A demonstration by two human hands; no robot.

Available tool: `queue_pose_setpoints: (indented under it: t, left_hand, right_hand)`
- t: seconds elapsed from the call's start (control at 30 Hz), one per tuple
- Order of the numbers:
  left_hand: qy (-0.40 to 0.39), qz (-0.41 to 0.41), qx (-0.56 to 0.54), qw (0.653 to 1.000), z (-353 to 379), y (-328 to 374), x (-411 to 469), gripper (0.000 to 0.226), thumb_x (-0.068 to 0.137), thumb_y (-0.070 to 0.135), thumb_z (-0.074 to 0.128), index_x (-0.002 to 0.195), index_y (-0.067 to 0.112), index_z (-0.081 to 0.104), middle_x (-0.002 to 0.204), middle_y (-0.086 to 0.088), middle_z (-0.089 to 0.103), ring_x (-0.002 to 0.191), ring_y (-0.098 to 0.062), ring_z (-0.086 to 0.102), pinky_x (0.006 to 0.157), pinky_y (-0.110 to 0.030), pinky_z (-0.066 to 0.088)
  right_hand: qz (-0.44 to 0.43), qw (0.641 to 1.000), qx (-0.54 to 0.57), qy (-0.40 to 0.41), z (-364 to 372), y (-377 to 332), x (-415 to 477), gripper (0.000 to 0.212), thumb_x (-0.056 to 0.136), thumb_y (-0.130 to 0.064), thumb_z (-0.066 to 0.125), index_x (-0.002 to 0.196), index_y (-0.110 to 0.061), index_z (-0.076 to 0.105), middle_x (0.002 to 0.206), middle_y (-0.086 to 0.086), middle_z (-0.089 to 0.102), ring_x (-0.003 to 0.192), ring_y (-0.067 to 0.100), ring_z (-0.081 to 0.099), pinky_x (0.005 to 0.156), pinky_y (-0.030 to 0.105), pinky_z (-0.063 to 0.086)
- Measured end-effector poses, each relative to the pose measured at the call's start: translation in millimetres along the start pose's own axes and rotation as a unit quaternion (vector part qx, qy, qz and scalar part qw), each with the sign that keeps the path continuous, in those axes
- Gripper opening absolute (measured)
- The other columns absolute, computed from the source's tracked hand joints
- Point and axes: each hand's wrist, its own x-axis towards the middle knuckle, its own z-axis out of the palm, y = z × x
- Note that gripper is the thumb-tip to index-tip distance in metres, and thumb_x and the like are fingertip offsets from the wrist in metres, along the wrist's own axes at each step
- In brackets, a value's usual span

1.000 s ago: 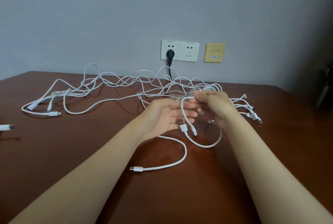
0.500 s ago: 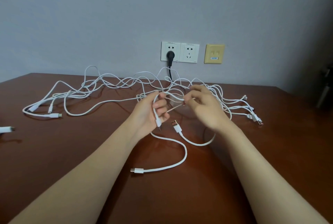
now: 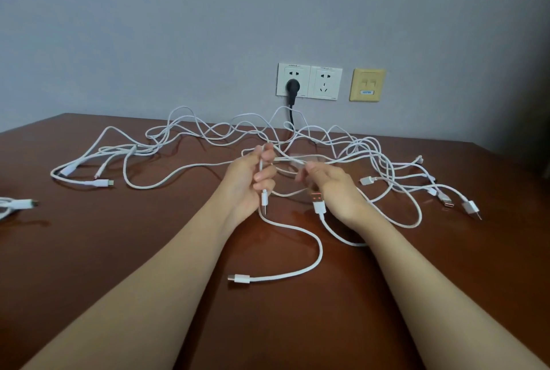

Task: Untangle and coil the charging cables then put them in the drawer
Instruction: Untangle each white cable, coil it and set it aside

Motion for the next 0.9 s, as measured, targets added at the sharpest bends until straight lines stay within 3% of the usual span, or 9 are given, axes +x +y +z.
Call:
queue_pose_setpoints:
  t: [0.1, 0.27, 0.33, 0.47, 0.57, 0.67, 0.77, 0.83, 0.9]
  left_hand:
    - [0.009, 0.026, -0.044, 0.999, 0, 3, 2, 0.03, 0.102, 0.014, 0.026, 0.08, 0.013, 0.046, 0.045, 0.009, 0.041, 0.03, -0.002, 0.03, 0.031, -0.011, 0.026]
    - [0.036, 0.046, -0.05, 0.997, -4, 3, 4, 0.031, 0.099, 0.011, 0.026, 0.074, 0.013, 0.043, 0.043, 0.008, 0.033, 0.033, -0.004, 0.027, 0.035, -0.013, 0.024]
    - [0.053, 0.033, 0.013, 0.998, -3, 0, 5, 0.029, 0.097, 0.007, 0.025, 0.072, 0.014, 0.04, 0.041, 0.008, 0.031, 0.03, -0.003, 0.023, 0.031, -0.013, 0.018]
    - [0.036, -0.023, 0.155, 0.987, 10, -16, 2, 0.031, 0.103, 0.02, 0.025, 0.08, 0.013, 0.044, 0.04, 0.007, 0.037, 0.028, -0.001, 0.02, 0.028, -0.011, 0.013]
    - [0.022, -0.011, 0.223, 0.974, 15, -23, 1, 0.035, 0.103, 0.031, 0.026, 0.092, 0.01, 0.052, 0.051, 0.004, 0.041, 0.031, 0.0, 0.022, 0.031, -0.011, 0.015]
    - [0.021, 0.007, 0.253, 0.967, 12, -24, 2, 0.031, 0.102, 0.03, 0.029, 0.093, 0.016, 0.056, 0.06, 0.0, 0.036, 0.033, 0.0, 0.023, 0.032, -0.01, 0.017]
    - [0.0, 0.014, 0.301, 0.953, 10, -27, 1, 0.03, 0.101, 0.028, 0.032, 0.092, 0.018, 0.058, 0.063, 0.0, 0.035, 0.035, 0.0, 0.023, 0.033, -0.011, 0.018]
    - [-0.027, 0.031, 0.356, 0.933, 11, -30, 0, 0.028, 0.101, 0.027, 0.034, 0.104, 0.018, 0.061, 0.064, 0.003, 0.036, 0.039, -0.001, 0.026, 0.034, -0.012, 0.023]
    - [-0.028, 0.078, 0.437, 0.896, 11, -33, 3, 0.03, 0.101, 0.024, 0.035, 0.117, 0.016, 0.059, 0.067, 0.005, 0.042, 0.041, 0.0, 0.036, 0.04, -0.013, 0.033]
  right_hand:
    - [-0.008, 0.999, -0.042, 0.006, -5, -1, 0, 0.031, 0.097, -0.022, 0.039, 0.073, -0.021, 0.058, 0.057, -0.003, 0.051, 0.056, 0.013, 0.047, 0.059, 0.027, 0.037]
    - [-0.066, 0.987, -0.144, 0.035, 7, 0, 0, 0.03, 0.099, -0.025, 0.039, 0.088, -0.007, 0.06, 0.071, 0.009, 0.062, 0.075, 0.029, 0.056, 0.071, 0.037, 0.044]
    - [-0.077, 0.988, -0.113, 0.076, 11, -2, -1, 0.031, 0.099, -0.026, 0.038, 0.088, -0.005, 0.058, 0.067, 0.01, 0.062, 0.074, 0.031, 0.057, 0.072, 0.039, 0.044]
    - [-0.055, 0.99, -0.054, 0.12, 14, -8, 0, 0.03, 0.101, -0.023, 0.036, 0.08, -0.016, 0.056, 0.059, -0.011, 0.048, 0.07, 0.019, 0.051, 0.065, 0.031, 0.036]
    - [-0.027, 0.994, -0.07, 0.085, 12, -8, 0, 0.036, 0.101, -0.024, 0.035, 0.067, -0.022, 0.048, 0.061, -0.009, 0.05, 0.069, 0.019, 0.051, 0.057, 0.027, 0.032]
    - [-0.019, 0.995, -0.096, 0.037, 13, -12, -1, 0.038, 0.1, -0.026, 0.035, 0.065, -0.02, 0.047, 0.073, 0.005, 0.057, 0.081, 0.029, 0.058, 0.069, 0.032, 0.04]
    - [0.0, 0.995, -0.1, 0.014, 13, -13, 1, 0.032, 0.099, -0.024, 0.036, 0.076, -0.011, 0.054, 0.085, 0.005, 0.059, 0.087, 0.026, 0.055, 0.074, 0.031, 0.04]
    - [0.028, 0.998, -0.053, -0.006, 9, -11, 2, 0.031, 0.097, -0.02, 0.039, 0.081, -0.006, 0.061, 0.085, 0.007, 0.065, 0.088, 0.026, 0.061, 0.08, 0.034, 0.047]
    - [0.039, 0.998, -0.034, -0.018, 6, -10, 1, 0.031, 0.096, -0.015, 0.039, 0.079, -0.008, 0.064, 0.075, 0.004, 0.066, 0.08, 0.023, 0.064, 0.076, 0.03, 0.049]
